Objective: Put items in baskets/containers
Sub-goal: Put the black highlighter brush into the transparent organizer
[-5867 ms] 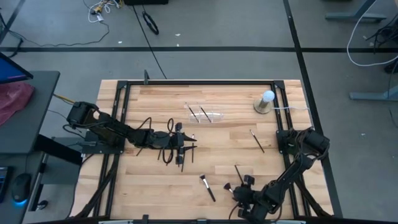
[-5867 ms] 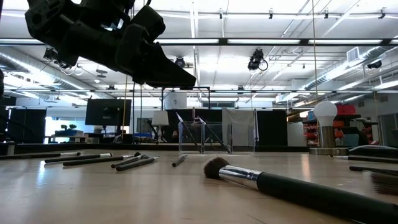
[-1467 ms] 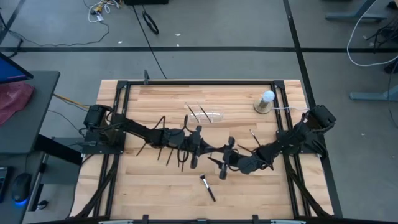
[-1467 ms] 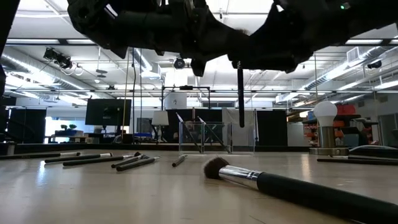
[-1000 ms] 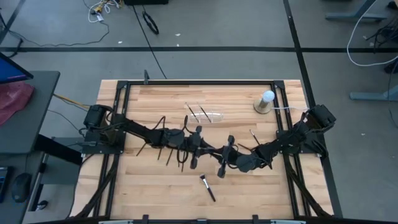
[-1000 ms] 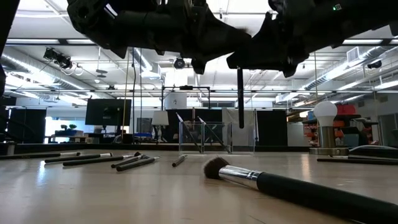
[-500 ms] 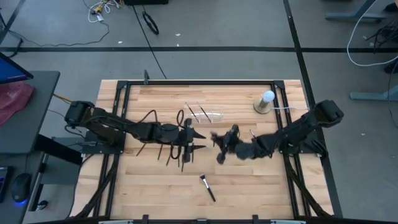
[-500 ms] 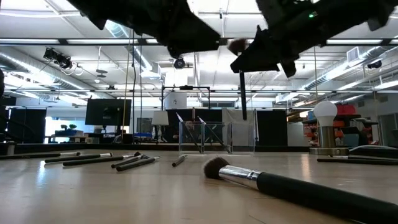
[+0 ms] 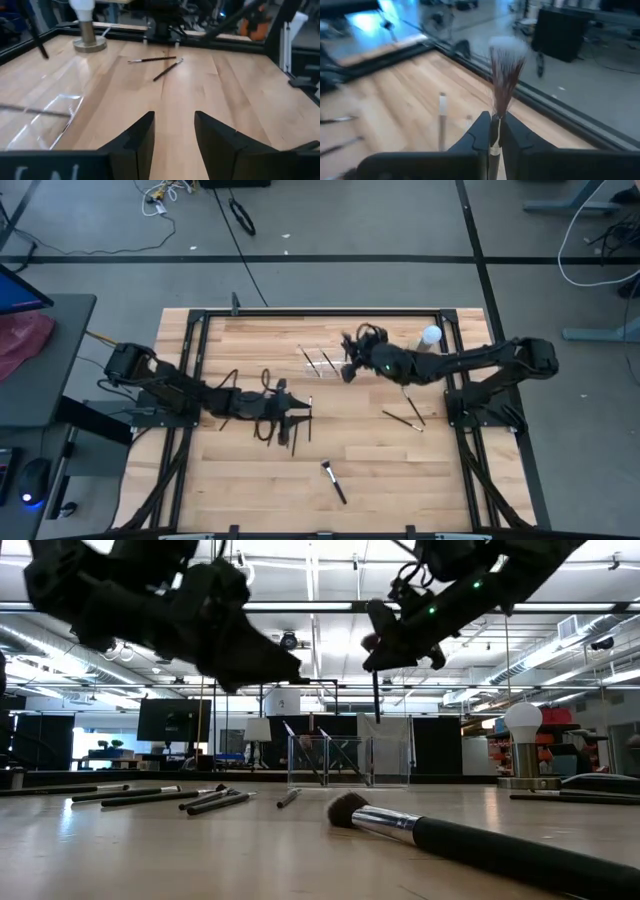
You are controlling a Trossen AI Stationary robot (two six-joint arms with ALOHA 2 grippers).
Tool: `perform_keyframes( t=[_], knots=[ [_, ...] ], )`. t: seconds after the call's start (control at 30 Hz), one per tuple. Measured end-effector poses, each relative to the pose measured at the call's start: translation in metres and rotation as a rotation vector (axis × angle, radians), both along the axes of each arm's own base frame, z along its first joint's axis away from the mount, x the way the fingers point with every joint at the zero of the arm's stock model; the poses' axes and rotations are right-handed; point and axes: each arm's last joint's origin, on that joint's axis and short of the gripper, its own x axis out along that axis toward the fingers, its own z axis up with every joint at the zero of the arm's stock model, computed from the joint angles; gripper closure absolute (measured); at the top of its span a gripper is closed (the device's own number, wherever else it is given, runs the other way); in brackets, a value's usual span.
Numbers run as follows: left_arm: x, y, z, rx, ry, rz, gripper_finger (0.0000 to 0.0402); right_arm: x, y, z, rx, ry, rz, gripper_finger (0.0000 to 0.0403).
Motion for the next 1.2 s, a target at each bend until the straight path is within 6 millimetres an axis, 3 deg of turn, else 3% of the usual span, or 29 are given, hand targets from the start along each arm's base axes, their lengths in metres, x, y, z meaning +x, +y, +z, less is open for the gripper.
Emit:
perform_keyframes(
  t=[0.13,0.4,1.0,1.2],
  knots=[
    [-0.011,0.004,-0.006,-0.007,-0.041,0.039,0.0257,0.002,-0.017,-0.004,0.039,0.084,-0.009,0.0383],
    [-0.012,0.004,-0.007,-0.002,-0.046,0.044,0.0257,0.005,-0.034,-0.032,0.155,0.171,0.001,0.0382],
    [-0.011,0.004,-0.006,-0.001,-0.047,0.044,0.0257,0.009,-0.039,-0.061,0.217,0.279,-0.004,0.0379],
    [-0.011,0.004,-0.006,-0.001,-0.047,0.043,0.0257,0.009,-0.039,-0.061,0.220,0.282,-0.005,0.0347]
  ],
)
